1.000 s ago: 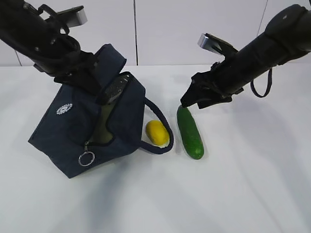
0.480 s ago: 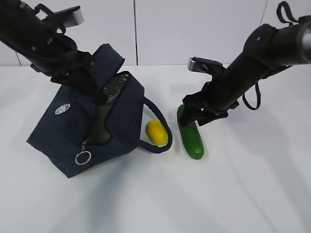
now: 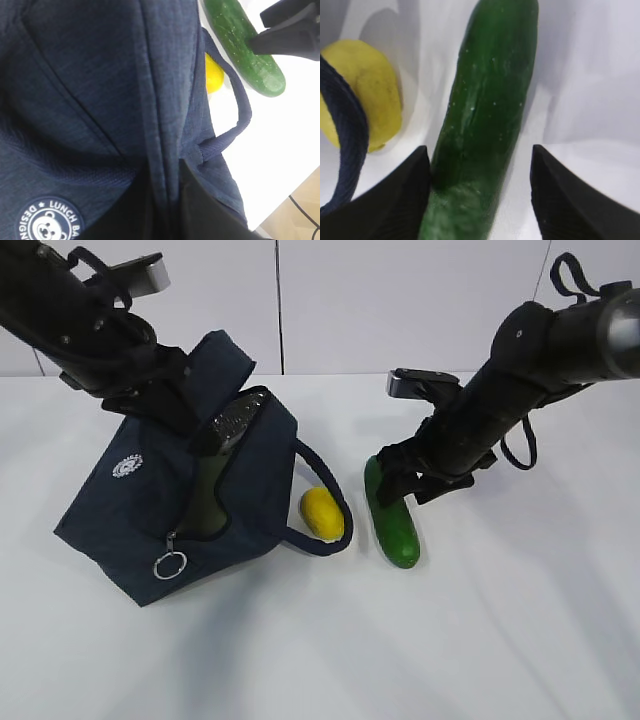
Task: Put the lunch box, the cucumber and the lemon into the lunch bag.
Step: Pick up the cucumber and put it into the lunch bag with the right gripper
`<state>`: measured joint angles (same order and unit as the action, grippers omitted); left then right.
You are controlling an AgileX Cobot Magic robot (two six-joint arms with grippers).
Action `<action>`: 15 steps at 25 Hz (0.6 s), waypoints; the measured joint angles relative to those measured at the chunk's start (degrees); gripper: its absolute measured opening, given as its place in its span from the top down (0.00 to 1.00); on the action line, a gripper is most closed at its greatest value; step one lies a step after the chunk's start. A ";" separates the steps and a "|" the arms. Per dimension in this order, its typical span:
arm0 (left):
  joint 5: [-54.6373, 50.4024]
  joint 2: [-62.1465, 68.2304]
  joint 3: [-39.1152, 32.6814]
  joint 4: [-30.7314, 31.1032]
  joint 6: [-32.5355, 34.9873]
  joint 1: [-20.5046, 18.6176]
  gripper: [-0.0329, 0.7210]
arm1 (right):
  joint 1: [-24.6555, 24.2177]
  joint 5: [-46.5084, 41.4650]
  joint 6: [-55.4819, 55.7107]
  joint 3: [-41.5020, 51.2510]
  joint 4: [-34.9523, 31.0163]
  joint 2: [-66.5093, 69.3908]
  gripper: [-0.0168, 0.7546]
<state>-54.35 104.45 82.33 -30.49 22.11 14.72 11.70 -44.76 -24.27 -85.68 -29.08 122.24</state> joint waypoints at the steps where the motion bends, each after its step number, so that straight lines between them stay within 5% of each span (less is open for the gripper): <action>1: 0.00 0.00 0.00 0.00 0.00 0.00 0.93 | 0.00 0.00 0.00 0.00 0.00 0.44 0.37; 9: -0.13 0.00 0.00 0.00 0.00 0.00 0.93 | 0.00 0.00 0.13 0.00 -2.03 3.15 0.37; 15: -0.13 0.00 0.00 0.00 0.00 0.00 0.93 | 0.00 -2.15 0.23 -0.97 -2.61 3.76 0.54</action>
<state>-54.48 104.45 82.33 -30.49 22.11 14.72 11.70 -46.91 -24.04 -86.65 -31.69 125.99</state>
